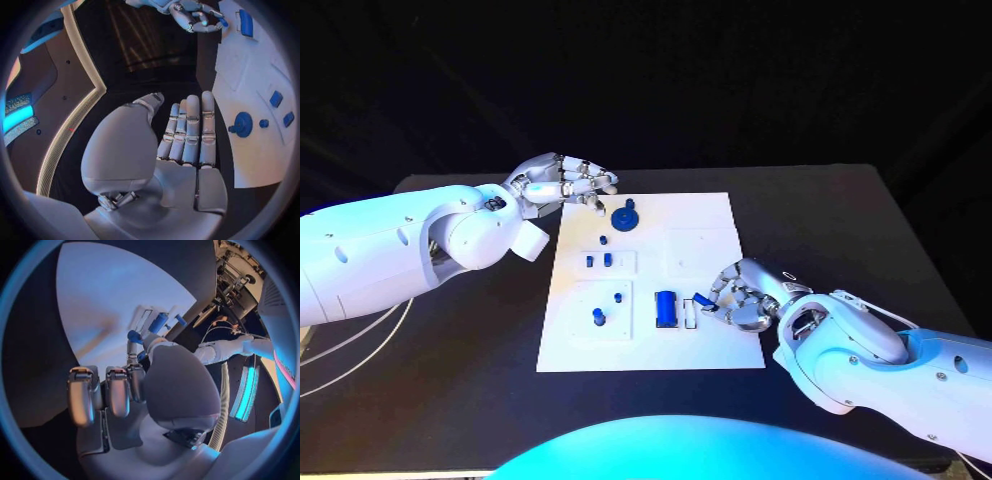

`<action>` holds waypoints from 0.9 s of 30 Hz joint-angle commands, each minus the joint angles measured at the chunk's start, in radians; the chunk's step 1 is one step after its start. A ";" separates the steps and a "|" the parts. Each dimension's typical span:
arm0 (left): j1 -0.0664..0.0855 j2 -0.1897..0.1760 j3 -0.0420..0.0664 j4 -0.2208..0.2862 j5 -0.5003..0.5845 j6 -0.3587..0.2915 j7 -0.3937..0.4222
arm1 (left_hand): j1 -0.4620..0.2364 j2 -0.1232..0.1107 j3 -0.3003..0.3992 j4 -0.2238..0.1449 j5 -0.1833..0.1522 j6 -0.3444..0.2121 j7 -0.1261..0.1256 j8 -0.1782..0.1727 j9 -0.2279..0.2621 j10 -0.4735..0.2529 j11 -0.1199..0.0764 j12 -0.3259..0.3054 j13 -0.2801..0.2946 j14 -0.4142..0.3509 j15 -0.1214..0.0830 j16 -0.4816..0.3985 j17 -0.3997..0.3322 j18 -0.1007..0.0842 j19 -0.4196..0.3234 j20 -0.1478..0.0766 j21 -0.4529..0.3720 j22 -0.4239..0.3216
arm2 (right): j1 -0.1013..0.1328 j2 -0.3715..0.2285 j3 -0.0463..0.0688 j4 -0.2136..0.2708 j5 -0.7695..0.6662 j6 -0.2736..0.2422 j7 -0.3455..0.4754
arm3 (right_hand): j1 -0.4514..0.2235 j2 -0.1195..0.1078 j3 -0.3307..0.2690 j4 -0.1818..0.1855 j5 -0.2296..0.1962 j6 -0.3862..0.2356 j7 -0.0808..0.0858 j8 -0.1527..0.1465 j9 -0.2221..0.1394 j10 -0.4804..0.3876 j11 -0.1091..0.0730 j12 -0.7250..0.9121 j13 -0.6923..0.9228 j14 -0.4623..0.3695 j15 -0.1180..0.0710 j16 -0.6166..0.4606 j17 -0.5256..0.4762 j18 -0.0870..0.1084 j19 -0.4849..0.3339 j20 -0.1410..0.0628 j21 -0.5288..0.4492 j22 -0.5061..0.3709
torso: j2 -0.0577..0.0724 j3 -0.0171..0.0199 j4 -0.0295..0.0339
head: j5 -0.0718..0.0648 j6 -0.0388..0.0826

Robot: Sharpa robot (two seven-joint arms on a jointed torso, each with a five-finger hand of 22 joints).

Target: Assemble the parts on the task board

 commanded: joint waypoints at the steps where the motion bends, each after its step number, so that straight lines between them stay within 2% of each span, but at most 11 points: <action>1: 0.000 0.002 0.001 0.004 0.005 0.017 0.006 | 0.011 0.002 0.002 0.004 0.002 -0.004 -0.005 0.003 0.002 -0.008 -0.001 0.005 0.001 -0.002 0.002 0.005 0.001 0.014 0.006 -0.001 -0.005 -0.002 | -0.008 0.014 0.000 -0.007 0.088 0.014 0.010 | -0.033 0.003 0.000 0.012 -0.004 0.006 0.002 0.007 0.001 0.034 -0.004 0.004 0.177 0.092 -0.004 0.004 0.206 -0.016 0.099 -0.008 0.005 0.255 | 0.000 0.0012 0.0002 | 0.001 -0.002; 7: 0.000 0.001 0.001 0.004 0.004 0.018 0.005 | 0.011 0.002 0.002 0.004 0.002 -0.004 -0.005 0.003 0.002 -0.008 -0.001 0.005 0.001 -0.002 0.002 0.005 0.001 0.014 0.006 -0.001 -0.005 -0.002 | -0.015 0.039 0.000 -0.021 0.127 0.024 0.003 | -0.073 0.004 -0.003 0.013 -0.005 0.004 0.003 0.010 0.002 0.034 -0.003 0.004 0.178 0.092 -0.002 0.004 0.206 -0.015 0.099 -0.007 0.003 0.254 | 0.000 -0.0002 -0.0003 | 0.000 -0.004; 14: 0.000 0.001 0.001 0.005 0.004 0.020 0.004 | 0.013 0.002 0.002 0.004 0.002 -0.003 -0.005 0.003 0.002 -0.008 -0.001 0.005 0.001 -0.002 0.002 0.004 0.001 0.014 0.007 -0.002 -0.005 -0.002 | -0.019 0.057 0.000 -0.030 0.147 0.024 0.002 | -0.082 0.004 -0.004 0.013 -0.005 0.004 0.003 0.011 0.003 0.034 -0.002 0.004 0.178 0.092 -0.002 0.004 0.206 -0.015 0.098 -0.006 0.001 0.254 | 0.000 0.0002 0.0002 | 0.000 -0.005; 18: 0.000 0.000 0.001 0.005 0.004 0.020 0.003 | 0.013 0.002 0.002 0.004 0.002 -0.003 -0.005 0.003 0.002 -0.008 -0.001 0.005 0.001 -0.002 0.002 0.004 0.001 0.014 0.007 -0.002 -0.005 -0.002 | -0.020 0.063 0.000 -0.041 0.170 0.048 -0.006 | -0.086 0.003 -0.005 0.013 -0.005 0.003 0.003 0.011 0.003 0.034 -0.002 0.002 0.177 0.092 -0.002 0.003 0.204 -0.015 0.098 -0.006 -0.001 0.253 | 0.000 -0.0009 -0.0002 | 0.001 -0.007; 27: 0.000 -0.002 0.001 0.007 0.004 0.021 0.001 | 0.013 0.002 0.002 0.004 0.002 -0.003 -0.005 0.003 0.002 -0.008 -0.001 0.005 0.001 -0.002 0.002 0.004 0.001 0.014 0.007 -0.002 -0.005 -0.002 | -0.024 0.072 0.000 -0.063 0.190 0.079 -0.019 | -0.109 0.007 -0.006 0.014 -0.005 0.001 0.005 0.012 0.003 0.032 -0.001 0.000 0.176 0.091 -0.001 0.002 0.202 -0.014 0.098 -0.005 -0.003 0.253 | 0.000 0.0001 -0.0001 | 0.001 -0.008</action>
